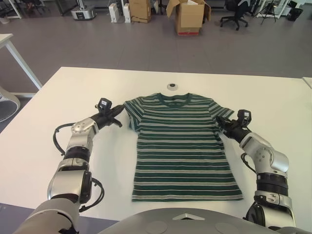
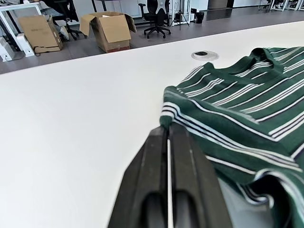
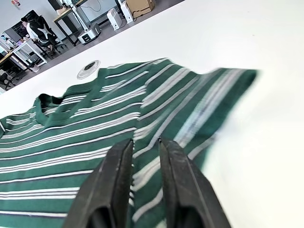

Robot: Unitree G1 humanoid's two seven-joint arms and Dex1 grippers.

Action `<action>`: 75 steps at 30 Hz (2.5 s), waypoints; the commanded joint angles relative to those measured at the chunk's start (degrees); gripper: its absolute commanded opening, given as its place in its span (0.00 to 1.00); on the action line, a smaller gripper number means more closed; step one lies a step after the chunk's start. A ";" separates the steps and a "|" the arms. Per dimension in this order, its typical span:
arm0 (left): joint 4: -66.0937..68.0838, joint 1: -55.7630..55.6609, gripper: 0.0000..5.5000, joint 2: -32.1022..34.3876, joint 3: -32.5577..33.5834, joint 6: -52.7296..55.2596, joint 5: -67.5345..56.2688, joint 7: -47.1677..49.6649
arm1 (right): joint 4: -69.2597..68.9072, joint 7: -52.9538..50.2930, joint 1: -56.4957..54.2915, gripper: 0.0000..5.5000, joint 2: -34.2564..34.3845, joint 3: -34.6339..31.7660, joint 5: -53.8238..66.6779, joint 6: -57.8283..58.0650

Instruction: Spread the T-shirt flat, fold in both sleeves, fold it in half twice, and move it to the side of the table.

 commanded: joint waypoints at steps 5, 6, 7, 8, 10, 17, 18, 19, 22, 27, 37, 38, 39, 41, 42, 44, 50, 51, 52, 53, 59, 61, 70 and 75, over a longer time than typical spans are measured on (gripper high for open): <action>-20.01 -1.16 0.01 -4.02 -0.80 20.07 -4.57 3.28 | -0.92 -0.75 0.90 0.18 0.43 1.01 -0.34 -0.20; -24.47 -0.61 0.01 -4.59 -1.61 25.29 -5.59 3.98 | -0.89 -0.81 0.98 0.18 0.48 1.09 -0.33 -0.20; -28.38 0.01 0.01 -5.47 -2.36 30.38 -6.60 4.93 | -0.89 -0.89 1.10 0.18 0.55 1.13 -0.30 -0.21; -31.39 0.66 0.01 -6.12 -3.16 34.24 -7.30 5.64 | -0.92 -0.99 1.20 0.18 0.62 1.14 -0.27 -0.24; -33.99 2.27 0.01 -7.63 -5.50 38.59 -6.93 6.97 | -0.95 -1.21 1.38 0.18 0.86 1.15 -0.26 -0.36; -30.72 0.83 0.03 -15.05 -7.95 39.56 -4.86 14.53 | -0.75 -1.73 1.71 0.18 1.34 1.21 -0.13 -0.86; -30.83 0.60 0.06 -16.67 -7.79 39.78 -5.37 15.43 | -0.73 -1.78 1.75 0.18 1.37 1.22 -0.11 -0.87; -31.02 0.26 0.09 -18.50 -7.48 40.08 -6.11 16.28 | -0.73 -1.83 1.86 0.18 1.44 1.23 -0.10 -0.91; -33.36 0.11 0.18 -22.24 -7.02 42.93 -8.31 18.01 | -0.59 -1.94 1.88 0.18 1.41 1.14 -0.09 -1.04; -37.66 -7.20 0.25 -15.76 6.53 42.80 -14.55 22.32 | 5.44 -1.82 -4.29 0.18 -2.52 -2.45 -2.29 -10.50; -34.39 -4.49 0.25 -11.90 8.14 38.03 -13.15 24.16 | 44.43 7.45 -21.39 0.18 -10.16 1.16 -10.81 -25.85; -34.70 -4.19 0.25 -11.93 8.11 38.09 -13.28 24.29 | 45.47 8.07 -21.73 0.18 -10.02 1.10 -10.69 -26.15; -34.94 -3.93 0.25 -11.95 8.13 38.16 -13.37 24.38 | 46.16 8.71 -21.98 0.18 -9.86 1.02 -10.65 -26.31; -35.21 -3.45 0.25 -12.02 8.14 38.19 -13.43 24.56 | 46.35 9.98 -22.06 0.18 -9.45 0.28 -9.81 -25.96; -35.32 -3.25 0.25 -12.04 8.10 38.20 -13.44 24.66 | 46.01 10.48 -21.99 0.18 -9.29 -0.17 -9.29 -25.66; -35.54 -2.86 0.25 -12.16 7.94 38.24 -13.44 24.84 | 45.18 11.11 -21.80 0.18 -8.99 -1.45 -7.94 -24.83; -35.17 -2.91 0.25 -12.27 7.37 38.29 -13.47 24.68 | 46.82 10.65 -20.30 0.18 -8.41 -3.06 -6.07 -20.26; -35.11 -2.93 0.25 -12.25 7.33 38.26 -13.51 24.69 | 46.91 10.49 -20.22 0.18 -8.37 -3.09 -6.19 -20.13; -34.88 -3.05 0.25 -12.21 7.28 38.15 -13.50 24.68 | 47.35 10.58 -20.21 0.18 -8.20 -3.35 -5.99 -19.73; -34.65 -3.17 0.25 -12.18 7.26 38.04 -13.48 24.69 | 47.84 10.77 -20.27 0.18 -8.03 -3.62 -5.72 -19.32; -34.37 -2.91 0.25 -12.48 7.13 37.63 -13.42 24.79 | 49.40 11.92 -21.18 0.00 -7.66 -6.88 -2.18 -16.12; -34.42 -2.82 0.25 -12.56 7.17 37.61 -13.43 24.89 | 49.76 11.94 -21.29 0.00 -7.88 -7.40 -1.64 -15.22; -34.37 -2.67 0.25 -12.97 7.07 37.34 -13.25 25.29 | 50.19 12.55 -21.78 0.10 -9.43 -9.66 0.41 -12.13; -34.42 -2.46 0.25 -13.42 6.84 37.16 -13.29 25.36 | 53.57 17.13 -23.12 0.29 -13.01 -12.09 3.27 -7.60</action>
